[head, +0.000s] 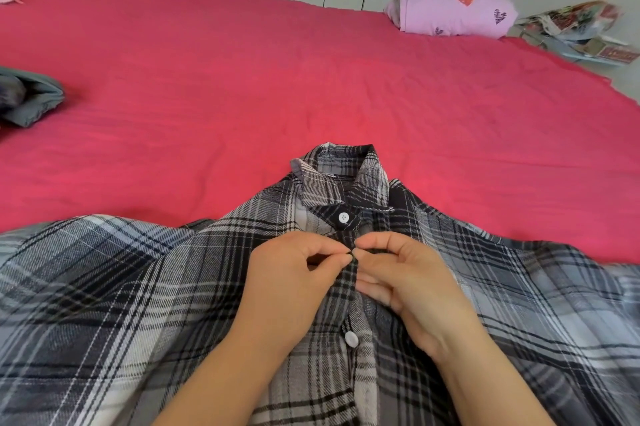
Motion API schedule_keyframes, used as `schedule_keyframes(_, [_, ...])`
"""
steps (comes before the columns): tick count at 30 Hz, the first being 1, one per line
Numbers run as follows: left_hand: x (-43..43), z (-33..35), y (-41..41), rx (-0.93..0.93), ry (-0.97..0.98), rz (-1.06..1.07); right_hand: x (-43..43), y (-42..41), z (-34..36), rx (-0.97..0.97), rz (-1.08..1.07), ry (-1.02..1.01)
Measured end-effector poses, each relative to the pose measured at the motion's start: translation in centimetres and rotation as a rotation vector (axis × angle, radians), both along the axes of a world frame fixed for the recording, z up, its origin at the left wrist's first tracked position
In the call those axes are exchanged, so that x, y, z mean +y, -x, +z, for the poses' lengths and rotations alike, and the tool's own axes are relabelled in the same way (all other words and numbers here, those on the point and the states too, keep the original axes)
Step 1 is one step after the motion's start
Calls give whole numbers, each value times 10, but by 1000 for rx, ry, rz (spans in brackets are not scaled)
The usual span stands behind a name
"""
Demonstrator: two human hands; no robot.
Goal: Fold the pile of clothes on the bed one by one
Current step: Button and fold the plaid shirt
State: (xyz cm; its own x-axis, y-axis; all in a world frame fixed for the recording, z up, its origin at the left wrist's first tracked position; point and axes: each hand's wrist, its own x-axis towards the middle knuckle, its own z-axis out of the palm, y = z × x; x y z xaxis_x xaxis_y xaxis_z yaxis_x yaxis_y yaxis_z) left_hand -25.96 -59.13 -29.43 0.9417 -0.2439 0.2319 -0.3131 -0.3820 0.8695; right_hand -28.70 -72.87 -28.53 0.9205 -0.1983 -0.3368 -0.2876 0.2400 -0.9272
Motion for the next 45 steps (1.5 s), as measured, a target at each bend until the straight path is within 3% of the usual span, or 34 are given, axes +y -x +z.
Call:
schedule_keyframes(17, [-2, 3, 3, 33, -19, -8, -3, 1, 2, 11, 75, -54])
schedule_keyframes(35, [-3, 0, 2, -68, -32, -28, -7, 0, 0, 34, 114, -124])
schedule_keyframes(45, [-3, 1, 3, 12, 2, -64, -5, 0, 1, 49, 111, -119])
